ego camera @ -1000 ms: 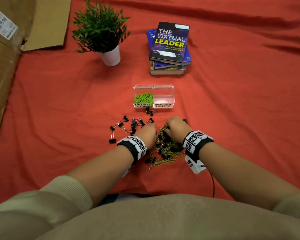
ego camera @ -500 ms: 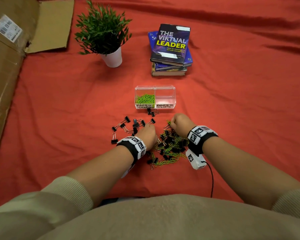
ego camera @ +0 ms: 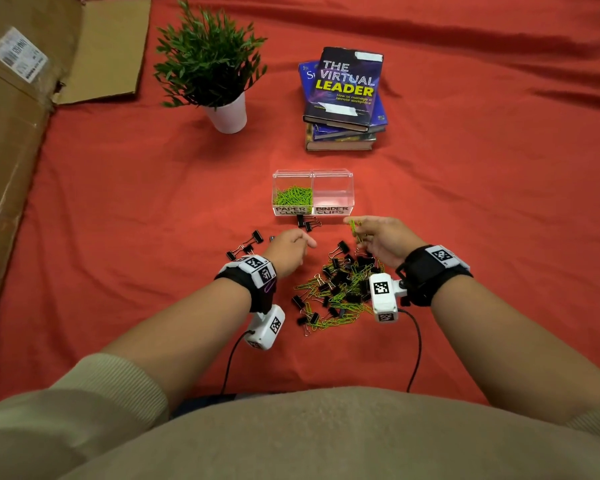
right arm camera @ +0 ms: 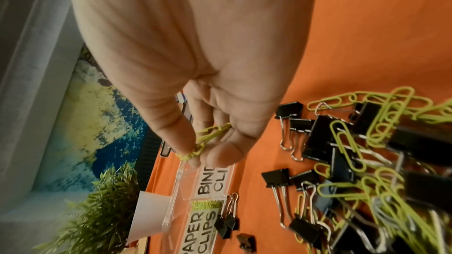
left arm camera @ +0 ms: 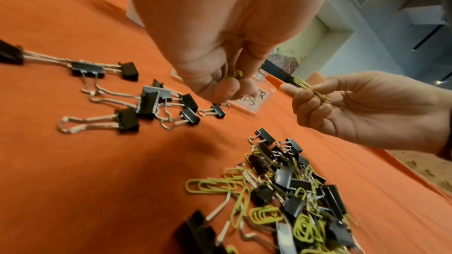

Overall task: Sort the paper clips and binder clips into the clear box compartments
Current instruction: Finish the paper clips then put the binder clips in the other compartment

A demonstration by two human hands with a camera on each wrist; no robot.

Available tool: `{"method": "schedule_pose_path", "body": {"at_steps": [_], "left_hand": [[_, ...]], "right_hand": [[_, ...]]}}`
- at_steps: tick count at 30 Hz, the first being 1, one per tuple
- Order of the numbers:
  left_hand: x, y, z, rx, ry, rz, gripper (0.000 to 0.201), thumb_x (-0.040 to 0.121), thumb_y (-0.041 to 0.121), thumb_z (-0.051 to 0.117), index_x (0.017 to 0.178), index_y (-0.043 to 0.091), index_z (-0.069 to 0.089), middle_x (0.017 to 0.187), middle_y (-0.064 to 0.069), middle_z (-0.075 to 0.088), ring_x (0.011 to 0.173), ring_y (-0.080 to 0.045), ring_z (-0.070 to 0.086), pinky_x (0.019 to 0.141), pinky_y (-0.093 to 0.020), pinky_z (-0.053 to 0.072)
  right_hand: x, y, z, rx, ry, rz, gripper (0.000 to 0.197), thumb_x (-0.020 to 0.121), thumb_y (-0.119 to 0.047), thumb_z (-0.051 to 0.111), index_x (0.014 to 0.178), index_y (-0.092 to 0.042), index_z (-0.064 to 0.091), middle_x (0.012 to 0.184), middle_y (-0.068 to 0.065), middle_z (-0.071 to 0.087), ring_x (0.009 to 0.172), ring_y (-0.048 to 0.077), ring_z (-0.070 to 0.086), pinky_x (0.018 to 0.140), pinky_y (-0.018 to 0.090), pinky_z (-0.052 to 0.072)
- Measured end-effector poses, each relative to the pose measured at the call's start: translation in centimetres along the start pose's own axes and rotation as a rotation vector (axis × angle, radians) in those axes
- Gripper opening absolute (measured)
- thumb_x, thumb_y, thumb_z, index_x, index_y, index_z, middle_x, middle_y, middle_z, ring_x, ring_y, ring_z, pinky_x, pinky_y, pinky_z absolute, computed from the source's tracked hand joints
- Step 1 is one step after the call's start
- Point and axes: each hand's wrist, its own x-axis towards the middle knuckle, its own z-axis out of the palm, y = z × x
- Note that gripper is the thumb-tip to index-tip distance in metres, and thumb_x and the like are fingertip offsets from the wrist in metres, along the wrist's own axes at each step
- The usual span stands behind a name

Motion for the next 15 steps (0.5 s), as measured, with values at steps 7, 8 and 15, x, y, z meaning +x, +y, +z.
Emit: {"method": "schedule_pose_path", "body": {"at_steps": [7, 8, 15], "left_hand": [[-0.3, 0.9, 3.0, 0.24, -0.061, 0.104, 0.007, 0.089, 0.021, 0.051, 0.089, 0.015, 0.053, 0.074, 0.003, 0.053, 0.065, -0.015, 0.049, 0.058, -0.026, 0.041], [-0.3, 0.9, 3.1, 0.345, -0.082, 0.147, 0.008, 0.087, 0.02, 0.055, 0.093, 0.014, 0.054, 0.077, 0.003, 0.054, 0.069, -0.015, 0.051, 0.057, -0.025, 0.04], [0.2, -0.2, 2.5, 0.855, -0.161, 0.316, 0.023, 0.088, 0.021, 0.06, 0.109, 0.013, 0.057, 0.113, -0.007, 0.059, 0.105, -0.025, 0.057, 0.09, -0.036, 0.048]], "right_hand": [[-0.7, 0.6, -0.4, 0.107, -0.074, 0.109, 0.025, 0.093, -0.017, 0.037, 0.069, -0.014, 0.046, 0.065, 0.001, 0.044, 0.055, 0.013, 0.039, 0.05, 0.022, 0.035], [-0.8, 0.6, -0.4, 0.037, -0.07, 0.117, 0.029, 0.096, -0.021, 0.038, 0.068, -0.015, 0.046, 0.064, 0.0, 0.044, 0.053, 0.012, 0.04, 0.05, 0.022, 0.034], [0.1, 2.0, 0.6, -0.868, 0.07, -0.046, 0.024, 0.097, -0.014, 0.039, 0.094, -0.014, 0.064, 0.075, -0.004, 0.058, 0.054, 0.008, 0.046, 0.049, 0.021, 0.036]]}}
